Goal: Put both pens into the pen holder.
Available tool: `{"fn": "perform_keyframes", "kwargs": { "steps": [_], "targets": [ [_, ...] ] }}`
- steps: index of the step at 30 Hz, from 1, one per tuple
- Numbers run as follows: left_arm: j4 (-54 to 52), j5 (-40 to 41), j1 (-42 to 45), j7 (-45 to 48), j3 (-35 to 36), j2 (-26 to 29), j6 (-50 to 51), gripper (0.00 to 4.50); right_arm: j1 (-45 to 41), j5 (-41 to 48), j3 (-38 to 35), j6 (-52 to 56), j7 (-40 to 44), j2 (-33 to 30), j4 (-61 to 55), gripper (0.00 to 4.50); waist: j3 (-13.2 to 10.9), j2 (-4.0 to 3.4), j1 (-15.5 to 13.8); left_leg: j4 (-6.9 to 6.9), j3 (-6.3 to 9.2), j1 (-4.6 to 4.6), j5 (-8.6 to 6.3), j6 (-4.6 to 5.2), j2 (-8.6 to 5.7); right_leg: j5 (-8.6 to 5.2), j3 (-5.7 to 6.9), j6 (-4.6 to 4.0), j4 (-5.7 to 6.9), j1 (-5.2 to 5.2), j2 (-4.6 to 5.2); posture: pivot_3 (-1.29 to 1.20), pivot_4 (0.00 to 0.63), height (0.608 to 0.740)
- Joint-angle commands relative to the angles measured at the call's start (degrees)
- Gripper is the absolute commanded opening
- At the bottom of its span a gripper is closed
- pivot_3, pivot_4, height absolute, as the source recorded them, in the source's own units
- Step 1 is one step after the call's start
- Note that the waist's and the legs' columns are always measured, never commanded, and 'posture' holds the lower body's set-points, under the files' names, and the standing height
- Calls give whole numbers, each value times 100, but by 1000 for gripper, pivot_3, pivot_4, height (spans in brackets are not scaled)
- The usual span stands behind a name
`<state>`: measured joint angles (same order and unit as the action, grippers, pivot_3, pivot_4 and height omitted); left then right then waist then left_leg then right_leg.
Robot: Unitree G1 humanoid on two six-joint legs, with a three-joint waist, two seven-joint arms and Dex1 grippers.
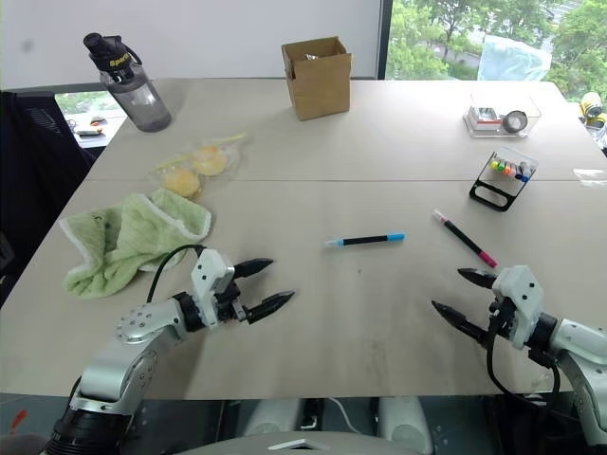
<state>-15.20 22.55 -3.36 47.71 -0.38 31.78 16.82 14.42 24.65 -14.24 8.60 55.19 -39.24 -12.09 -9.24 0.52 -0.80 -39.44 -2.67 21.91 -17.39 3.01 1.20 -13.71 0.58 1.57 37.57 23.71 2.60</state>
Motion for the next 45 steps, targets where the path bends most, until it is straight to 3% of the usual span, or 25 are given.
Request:
{"fn": "perform_keyframes", "kwargs": {
  "steps": [1, 25, 37, 45],
  "targets": [
    [-198, 35, 9, 59, 38, 22, -109, 4500, -20, 38, -140, -148, 43, -5, 39, 4434, 0, 0, 0, 0, 0, 0, 0, 0, 0, 0, 0, 0, 0, 0, 0, 0, 150, 736],
    [-82, 97, 73, 266, 87, 9, -109, 4500, -182, 65, -184, -425, -32, 202, 469, 4434, 0, 0, 1, 0, -4, -4, 0, 0, -1, 1, -4, 1, 4, -1, -2, 0, 150, 736],
    [-266, 1602, 795, 1039, 611, 218, 611, 4500, -1200, -361, -408, -118, -1064, 127, 1586, 4434, 1, 0, -1, -2, -6, -5, 4, -5, -3, 1, -6, 2, 11, 0, -16, 0, 150, 736],
    [-433, 1685, 1016, 1485, 526, 632, 719, 4500, -1217, -363, -273, 653, -1122, 81, 1622, 4434, 2, -1, 9, 0, -10, -10, 4, -6, -2, 2, -16, 2, 12, -2, -38, 0, 150, 736]
  ]
}}
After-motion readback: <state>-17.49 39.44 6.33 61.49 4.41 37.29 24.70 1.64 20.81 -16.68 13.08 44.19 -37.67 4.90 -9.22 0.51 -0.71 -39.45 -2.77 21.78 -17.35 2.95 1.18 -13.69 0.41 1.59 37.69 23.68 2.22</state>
